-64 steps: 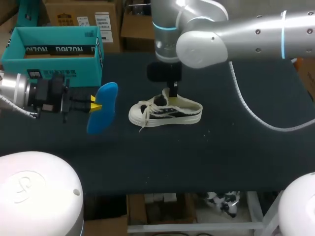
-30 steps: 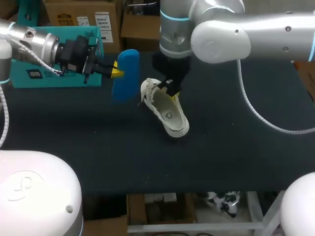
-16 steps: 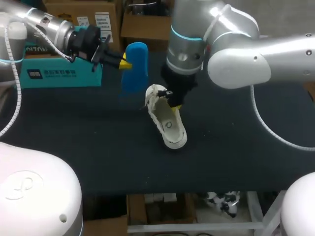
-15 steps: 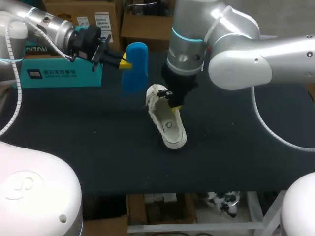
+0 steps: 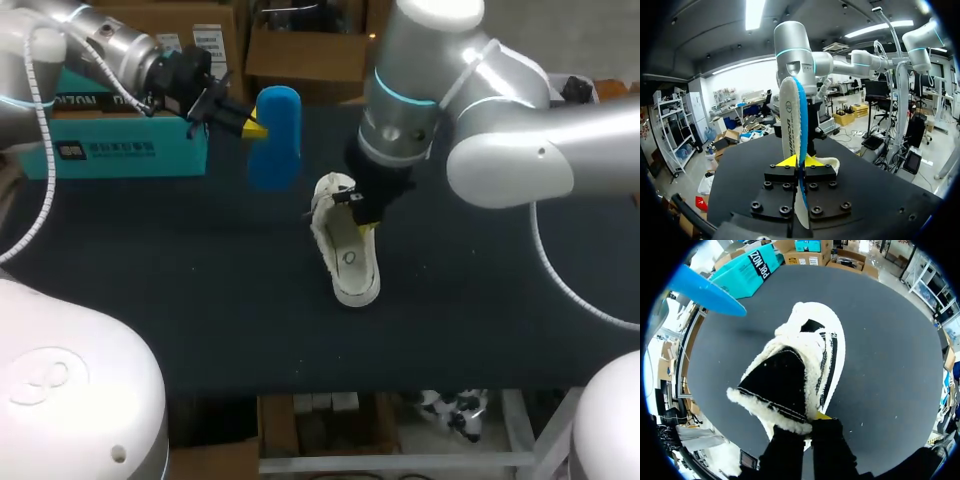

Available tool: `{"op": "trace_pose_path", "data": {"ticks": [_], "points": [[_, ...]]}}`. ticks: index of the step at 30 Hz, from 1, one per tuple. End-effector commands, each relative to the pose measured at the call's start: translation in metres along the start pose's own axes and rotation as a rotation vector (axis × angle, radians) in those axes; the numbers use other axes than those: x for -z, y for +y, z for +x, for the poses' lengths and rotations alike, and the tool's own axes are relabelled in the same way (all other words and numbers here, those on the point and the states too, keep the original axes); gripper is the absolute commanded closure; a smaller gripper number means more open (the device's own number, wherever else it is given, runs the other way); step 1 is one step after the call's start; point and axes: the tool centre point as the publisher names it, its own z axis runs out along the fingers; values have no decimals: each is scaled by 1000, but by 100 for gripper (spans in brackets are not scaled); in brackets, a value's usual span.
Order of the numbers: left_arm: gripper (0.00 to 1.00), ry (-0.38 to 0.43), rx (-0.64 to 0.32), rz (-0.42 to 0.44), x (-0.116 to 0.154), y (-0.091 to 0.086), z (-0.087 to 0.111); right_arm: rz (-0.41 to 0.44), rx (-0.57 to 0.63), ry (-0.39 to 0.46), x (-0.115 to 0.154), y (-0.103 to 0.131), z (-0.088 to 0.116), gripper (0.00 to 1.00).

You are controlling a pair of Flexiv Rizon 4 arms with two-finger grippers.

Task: Open the shoe tongue, take the insole out of the shoe, put the insole back into the shoe, and pack the shoe into the shoebox

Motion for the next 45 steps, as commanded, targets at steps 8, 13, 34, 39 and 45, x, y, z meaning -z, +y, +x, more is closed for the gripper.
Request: {"op": "trace_pose_path", "data": {"ticks": [8, 13, 34, 39, 45], "points": [[100, 22, 5, 4, -8, -1, 0, -30, -10, 24, 2, -8, -12, 0], [100, 35, -12, 15, -13, -10, 8, -35, -27, 7, 16, -19, -13, 0], [100, 53, 33, 65, -21, -25, 13, -24, -44, -20, 34, -28, -16, 0], [100, 46, 68, 105, -46, -26, 40, -24, -90, 74, 52, -36, -30, 0], [100, 78, 70, 185, -65, -44, 70, -50, -174, 166, 63, -60, -36, 0]]}}
